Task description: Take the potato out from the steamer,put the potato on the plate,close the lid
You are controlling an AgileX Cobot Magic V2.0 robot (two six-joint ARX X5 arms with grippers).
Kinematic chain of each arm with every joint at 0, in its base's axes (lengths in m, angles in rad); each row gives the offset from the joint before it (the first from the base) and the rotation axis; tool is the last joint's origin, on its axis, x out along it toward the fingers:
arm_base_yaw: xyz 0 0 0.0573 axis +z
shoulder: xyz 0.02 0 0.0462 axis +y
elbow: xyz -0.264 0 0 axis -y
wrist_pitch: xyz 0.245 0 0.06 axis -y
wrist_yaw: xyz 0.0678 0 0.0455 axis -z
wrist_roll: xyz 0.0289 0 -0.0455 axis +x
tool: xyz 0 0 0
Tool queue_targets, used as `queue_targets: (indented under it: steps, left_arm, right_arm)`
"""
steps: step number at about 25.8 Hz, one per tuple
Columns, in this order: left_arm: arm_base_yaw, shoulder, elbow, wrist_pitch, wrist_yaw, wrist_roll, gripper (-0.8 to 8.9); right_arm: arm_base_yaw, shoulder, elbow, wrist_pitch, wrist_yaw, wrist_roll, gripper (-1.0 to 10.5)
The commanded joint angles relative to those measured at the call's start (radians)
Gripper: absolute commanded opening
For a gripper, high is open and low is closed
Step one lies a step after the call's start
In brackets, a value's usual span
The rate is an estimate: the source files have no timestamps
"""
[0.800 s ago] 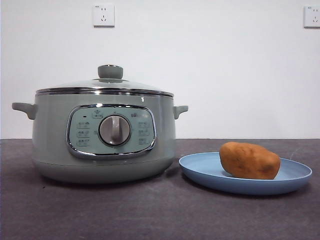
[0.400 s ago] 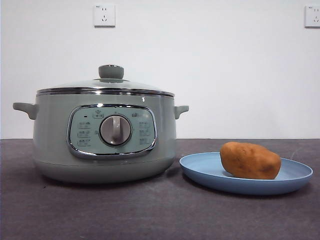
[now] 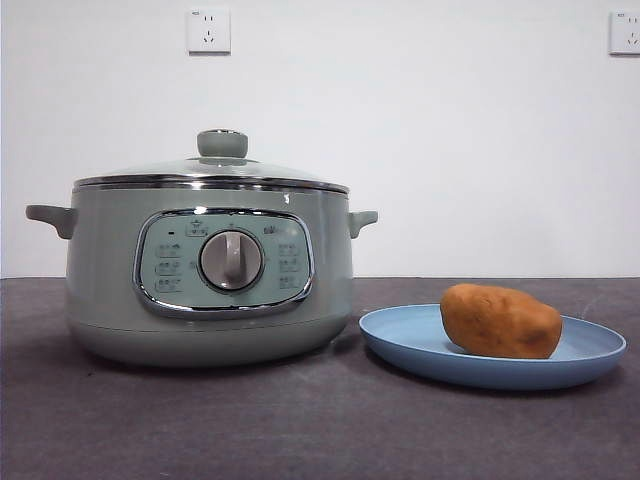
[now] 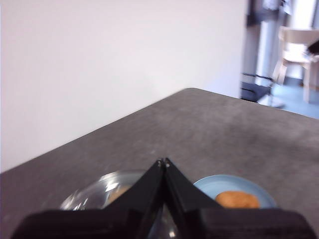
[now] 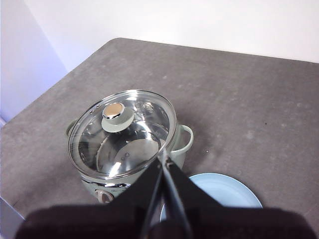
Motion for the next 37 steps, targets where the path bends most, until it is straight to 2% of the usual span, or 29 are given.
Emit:
queue_targets:
  steps: [1,7,13,19,23,31,37]
  left_arm:
    - [0.051,-0.150,-0.242,0.131,-0.003,-0.064,-0.04]
    - [0.132,-0.457,-0.570,0.246,-0.096,-0.122,-0.04]
    - [0.174,-0.623,-0.735,0.251,-0.166,-0.165,-0.04]
    - [0.188,-0.686,-0.849,0.303,-0.218,-0.210,-0.04]
    - [0.188,-0.710,-0.909,0.367,-0.217,-0.216,-0.04]
    - [0.188,-0.721,-0.912,0.317,-0.251,-0.217,-0.04]
    - [0.188,-0.721,-0.912,0.186,-0.312,-0.268,-0.04]
  right_arm:
    - [0.000,0.000,0.001,0.005,0.003,-0.002,0.0]
    - [0.000,0.000,0.001,0.005,0.002,-0.002,0.0]
    - [0.000,0.000,0.001,0.005,0.003,-0.002,0.0]
    - [0.000,0.000,0.001,0.005,0.002,-0.002,0.0]
    - [0.000,0.000,0.001,0.005,0.003,-0.002,0.0]
    - [0.000,0.000,0.001,0.005,0.003,-0.002,0.0]
    - [0.000,0.000,0.001,0.005,0.003,-0.002,0.0]
